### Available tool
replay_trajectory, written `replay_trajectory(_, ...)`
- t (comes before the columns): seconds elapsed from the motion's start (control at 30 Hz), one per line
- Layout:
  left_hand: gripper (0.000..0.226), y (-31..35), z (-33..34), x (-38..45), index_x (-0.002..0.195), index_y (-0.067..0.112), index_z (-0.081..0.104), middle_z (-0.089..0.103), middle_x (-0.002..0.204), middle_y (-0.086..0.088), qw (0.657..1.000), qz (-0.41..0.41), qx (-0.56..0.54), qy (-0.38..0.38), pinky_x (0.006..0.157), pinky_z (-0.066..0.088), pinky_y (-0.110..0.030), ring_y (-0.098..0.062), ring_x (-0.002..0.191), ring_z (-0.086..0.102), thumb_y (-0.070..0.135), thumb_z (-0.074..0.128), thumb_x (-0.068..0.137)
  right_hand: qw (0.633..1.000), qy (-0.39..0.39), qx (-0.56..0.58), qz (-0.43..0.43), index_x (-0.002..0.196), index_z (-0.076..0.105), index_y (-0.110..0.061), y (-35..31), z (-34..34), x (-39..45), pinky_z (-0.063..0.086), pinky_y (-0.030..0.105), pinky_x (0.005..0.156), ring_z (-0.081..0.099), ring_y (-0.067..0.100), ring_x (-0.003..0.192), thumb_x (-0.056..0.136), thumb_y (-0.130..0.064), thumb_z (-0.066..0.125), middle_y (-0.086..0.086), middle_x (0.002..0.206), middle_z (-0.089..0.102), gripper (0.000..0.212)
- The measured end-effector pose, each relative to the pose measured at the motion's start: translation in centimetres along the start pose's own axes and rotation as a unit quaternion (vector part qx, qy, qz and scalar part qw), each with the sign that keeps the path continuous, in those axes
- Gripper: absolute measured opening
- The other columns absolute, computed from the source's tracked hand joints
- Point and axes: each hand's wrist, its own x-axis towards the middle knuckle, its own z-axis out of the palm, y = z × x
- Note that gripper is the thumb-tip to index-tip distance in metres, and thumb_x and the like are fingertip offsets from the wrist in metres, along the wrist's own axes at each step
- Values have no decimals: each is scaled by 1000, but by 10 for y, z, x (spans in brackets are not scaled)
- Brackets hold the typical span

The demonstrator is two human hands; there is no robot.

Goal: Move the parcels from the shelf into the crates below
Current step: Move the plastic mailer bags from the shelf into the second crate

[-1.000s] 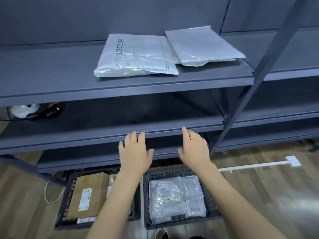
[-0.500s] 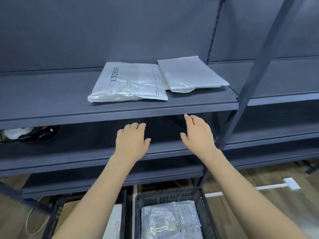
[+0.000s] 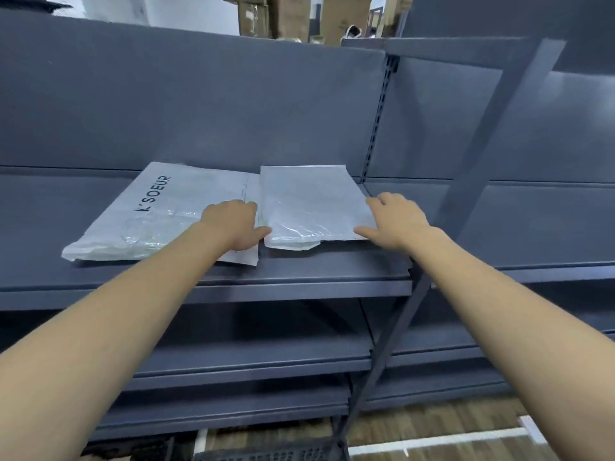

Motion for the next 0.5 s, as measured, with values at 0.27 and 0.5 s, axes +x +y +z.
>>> replay_trajectory(0.27, 57, 22, 1, 58, 120, 12, 48, 55, 120, -6, 998, -56, 0, -40, 81, 36, -32, -27, 110, 52, 61, 39, 91, 993, -101, 55, 2, 143, 31, -13, 32, 13, 65, 35, 43, 104, 38, 30, 130, 86, -63, 50, 10, 143, 40, 78)
replay_trajectory(0.5, 42, 33, 17, 82, 109, 7, 49, 58, 116, -11, 988, -56, -81, -119, 76, 39, -30, -27, 100, 54, 43, 57, 90, 962, -230, 143, 6, 135, 41, -13, 29, 34, 87, 43, 42, 99, 52, 28, 117, 78, -56, 64, 4, 131, 52, 75)
